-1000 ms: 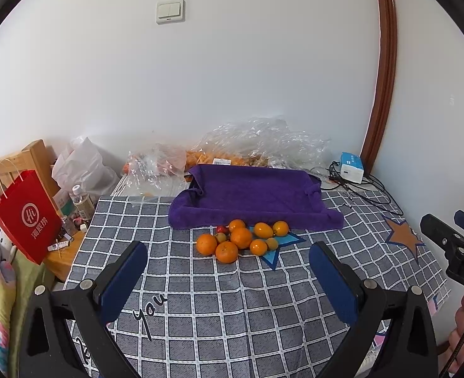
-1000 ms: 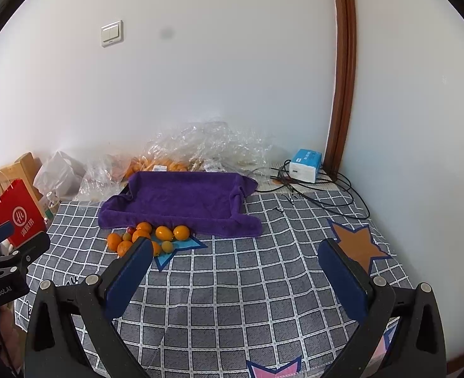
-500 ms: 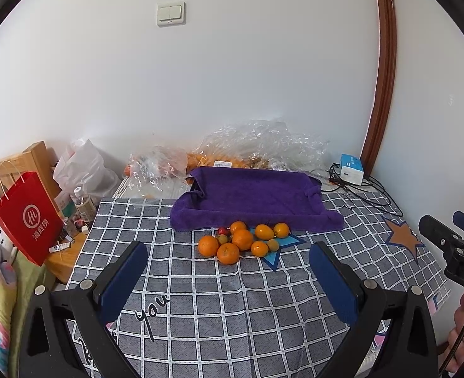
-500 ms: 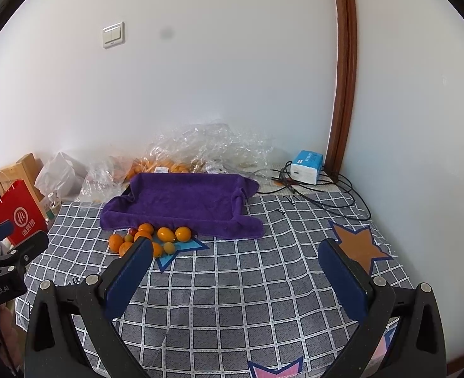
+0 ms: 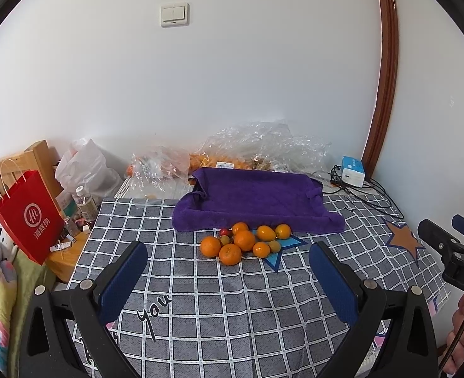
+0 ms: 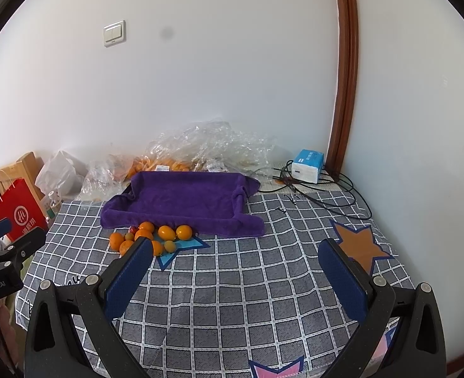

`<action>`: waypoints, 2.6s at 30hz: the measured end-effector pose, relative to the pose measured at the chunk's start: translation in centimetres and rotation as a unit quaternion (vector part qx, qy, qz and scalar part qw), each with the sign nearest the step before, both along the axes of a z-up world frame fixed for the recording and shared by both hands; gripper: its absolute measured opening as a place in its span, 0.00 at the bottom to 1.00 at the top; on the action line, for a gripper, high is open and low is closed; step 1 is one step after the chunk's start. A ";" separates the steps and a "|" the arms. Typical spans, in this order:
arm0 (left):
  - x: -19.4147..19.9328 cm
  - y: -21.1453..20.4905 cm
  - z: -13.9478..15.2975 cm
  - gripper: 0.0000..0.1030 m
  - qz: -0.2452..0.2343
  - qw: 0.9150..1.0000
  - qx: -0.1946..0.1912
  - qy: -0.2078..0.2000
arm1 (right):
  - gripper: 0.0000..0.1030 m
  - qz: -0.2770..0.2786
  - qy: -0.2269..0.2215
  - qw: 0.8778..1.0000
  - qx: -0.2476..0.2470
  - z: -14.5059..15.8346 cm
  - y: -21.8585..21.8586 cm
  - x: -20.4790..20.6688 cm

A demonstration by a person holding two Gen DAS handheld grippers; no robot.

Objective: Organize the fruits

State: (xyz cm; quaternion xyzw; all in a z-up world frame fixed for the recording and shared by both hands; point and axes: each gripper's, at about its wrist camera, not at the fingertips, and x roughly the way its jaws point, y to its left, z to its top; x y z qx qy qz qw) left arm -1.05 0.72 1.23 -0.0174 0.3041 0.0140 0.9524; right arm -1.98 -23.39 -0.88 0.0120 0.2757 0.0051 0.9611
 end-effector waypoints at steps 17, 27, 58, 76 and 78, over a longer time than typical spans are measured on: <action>-0.2 0.1 0.0 1.00 0.001 1.000 -0.001 -0.002 | 1.00 0.000 -0.006 1.000 0.000 0.3 0.0 -0.3; -0.2 0.2 0.1 1.00 0.001 1.000 -0.002 -0.003 | 1.00 0.003 -0.005 1.000 -0.001 0.4 0.2 -0.3; 4.7 2.9 -5.8 0.96 0.013 1.000 -0.012 0.020 | 0.98 0.029 0.025 0.999 -0.037 -7.1 2.9 6.4; 9.9 8.0 -13.8 0.62 0.015 0.994 -0.041 0.098 | 0.52 0.100 0.138 0.984 0.050 -15.5 7.0 17.9; 10.3 8.5 -14.3 0.62 0.014 0.993 -0.048 0.105 | 0.52 0.104 0.141 0.983 0.049 -15.9 7.6 19.0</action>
